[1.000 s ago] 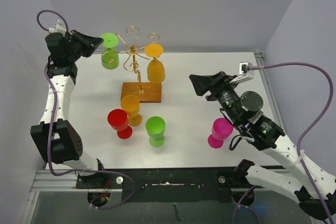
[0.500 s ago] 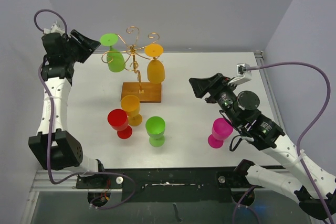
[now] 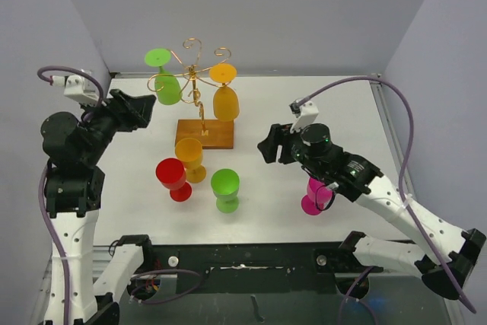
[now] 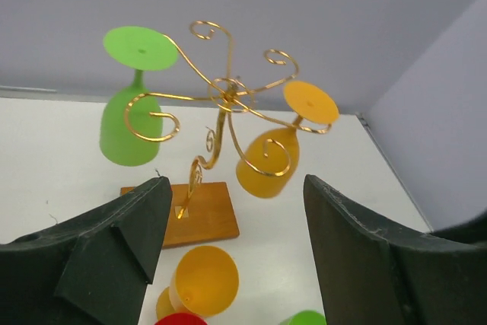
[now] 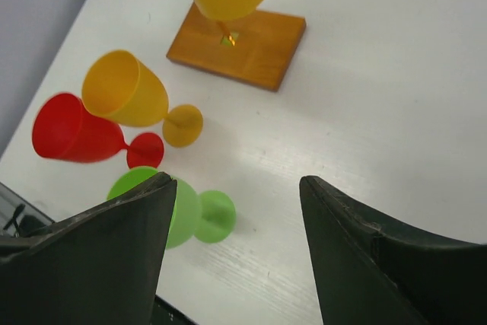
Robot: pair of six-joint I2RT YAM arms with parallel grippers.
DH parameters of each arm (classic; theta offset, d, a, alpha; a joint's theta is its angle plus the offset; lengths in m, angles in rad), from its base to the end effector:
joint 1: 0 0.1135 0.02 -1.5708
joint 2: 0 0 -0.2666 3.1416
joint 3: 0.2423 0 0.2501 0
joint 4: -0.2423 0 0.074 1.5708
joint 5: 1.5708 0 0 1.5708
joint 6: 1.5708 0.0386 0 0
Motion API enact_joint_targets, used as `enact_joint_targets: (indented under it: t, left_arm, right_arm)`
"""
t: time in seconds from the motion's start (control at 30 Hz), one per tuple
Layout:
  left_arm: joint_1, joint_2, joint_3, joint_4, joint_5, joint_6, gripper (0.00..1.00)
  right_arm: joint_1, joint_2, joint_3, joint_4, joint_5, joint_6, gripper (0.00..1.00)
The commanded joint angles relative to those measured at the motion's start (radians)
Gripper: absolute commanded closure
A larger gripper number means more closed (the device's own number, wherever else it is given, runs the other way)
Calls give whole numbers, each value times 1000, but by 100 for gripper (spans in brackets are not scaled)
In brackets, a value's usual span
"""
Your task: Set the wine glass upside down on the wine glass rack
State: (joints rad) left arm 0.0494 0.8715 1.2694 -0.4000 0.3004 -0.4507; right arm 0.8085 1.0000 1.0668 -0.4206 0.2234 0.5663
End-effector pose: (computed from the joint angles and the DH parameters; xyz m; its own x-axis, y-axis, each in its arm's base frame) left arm 0.1602 -0.0035 0.4667 -0.1101 -0.4220 -0.8999 0.2227 0.8719 -0.4361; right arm 0.1574 0.1524 0.3752 -0.5033 0.2305 -0.8328 -0.3457 0.8296 0.4385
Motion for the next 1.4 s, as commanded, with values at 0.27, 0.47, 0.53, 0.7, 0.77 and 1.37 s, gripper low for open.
enact_joint_targets:
  t: [0.27, 0.47, 0.53, 0.7, 0.77, 1.37]
  left_arm:
    - [-184, -186, -247, -3, 63, 82, 32]
    - [-267, -213, -283, -6, -20, 87, 32]
    - [-288, -217, -283, -9, -45, 92, 32]
    - [-306, -232, -296, -7, -63, 92, 32]
    - [-307, -243, -305, -5, -70, 92, 32]
    - [-319, -144, -236, 132, 57, -28, 32]
  right_arm:
    - [210, 301, 79, -62, -62, 40, 41]
    - [259, 427, 162, -136, 22, 102, 56]
    - [264, 449, 188, -152, 27, 83, 58]
    - [266, 510, 253, -235, 61, 75, 74]
    - [266, 523, 259, -239, 69, 72, 82]
    - [279, 172, 224, -118, 246, 0, 100]
